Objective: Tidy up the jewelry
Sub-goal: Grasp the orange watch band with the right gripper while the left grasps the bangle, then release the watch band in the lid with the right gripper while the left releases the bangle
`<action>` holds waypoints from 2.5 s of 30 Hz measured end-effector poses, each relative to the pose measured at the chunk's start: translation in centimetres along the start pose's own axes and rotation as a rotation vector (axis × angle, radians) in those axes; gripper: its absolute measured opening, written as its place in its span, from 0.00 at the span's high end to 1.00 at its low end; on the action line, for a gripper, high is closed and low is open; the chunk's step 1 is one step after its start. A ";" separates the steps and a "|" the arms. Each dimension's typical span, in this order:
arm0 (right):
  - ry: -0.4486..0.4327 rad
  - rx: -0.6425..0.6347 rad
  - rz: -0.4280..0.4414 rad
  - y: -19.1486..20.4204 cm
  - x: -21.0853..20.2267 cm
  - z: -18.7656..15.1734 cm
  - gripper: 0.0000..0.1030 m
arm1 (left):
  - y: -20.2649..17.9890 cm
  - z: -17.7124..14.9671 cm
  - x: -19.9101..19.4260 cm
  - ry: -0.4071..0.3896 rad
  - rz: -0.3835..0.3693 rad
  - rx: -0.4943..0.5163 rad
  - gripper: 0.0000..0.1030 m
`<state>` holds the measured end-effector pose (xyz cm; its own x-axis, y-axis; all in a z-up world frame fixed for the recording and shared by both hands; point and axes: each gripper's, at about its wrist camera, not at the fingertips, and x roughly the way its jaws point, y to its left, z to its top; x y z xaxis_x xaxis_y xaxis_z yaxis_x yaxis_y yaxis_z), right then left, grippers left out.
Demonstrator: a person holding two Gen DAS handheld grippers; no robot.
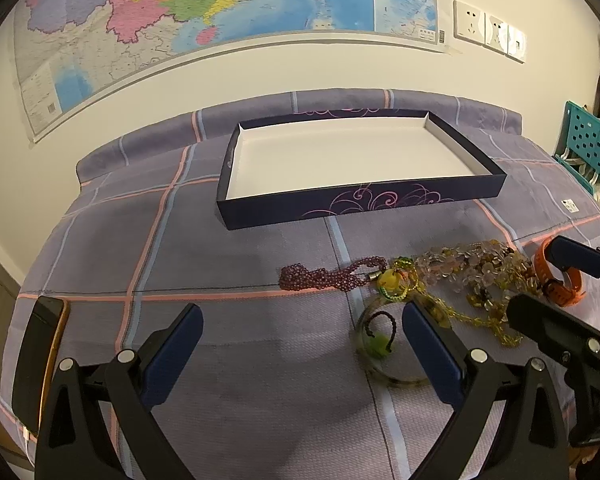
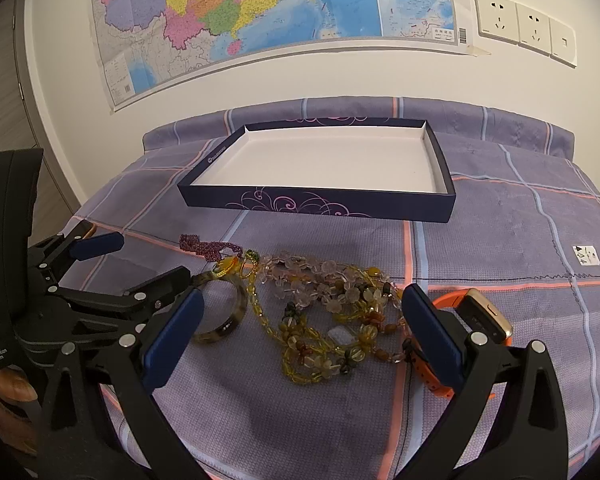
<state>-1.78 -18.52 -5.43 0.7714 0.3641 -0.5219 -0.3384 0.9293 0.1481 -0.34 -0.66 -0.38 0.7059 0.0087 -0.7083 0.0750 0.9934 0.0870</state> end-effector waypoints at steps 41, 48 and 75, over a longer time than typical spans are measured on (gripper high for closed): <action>0.111 0.245 -0.125 -11.8 -2.2 -3.4 0.69 | 0.8 -0.7 1.3 0.117 -0.312 0.066 0.56; 0.114 0.227 -0.119 -11.3 -1.9 -3.2 0.69 | 0.0 -1.0 1.0 0.144 -0.350 0.121 0.66; 0.086 0.202 -0.055 -10.6 -1.9 -2.0 0.88 | 2.5 -1.4 0.2 0.142 -0.354 0.138 0.92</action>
<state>-0.73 -29.18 -7.72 0.7336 0.3144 -0.6025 -0.1759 0.9442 0.2785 -1.01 2.02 -1.32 0.5161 -0.3055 -0.8002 0.3968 0.9132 -0.0927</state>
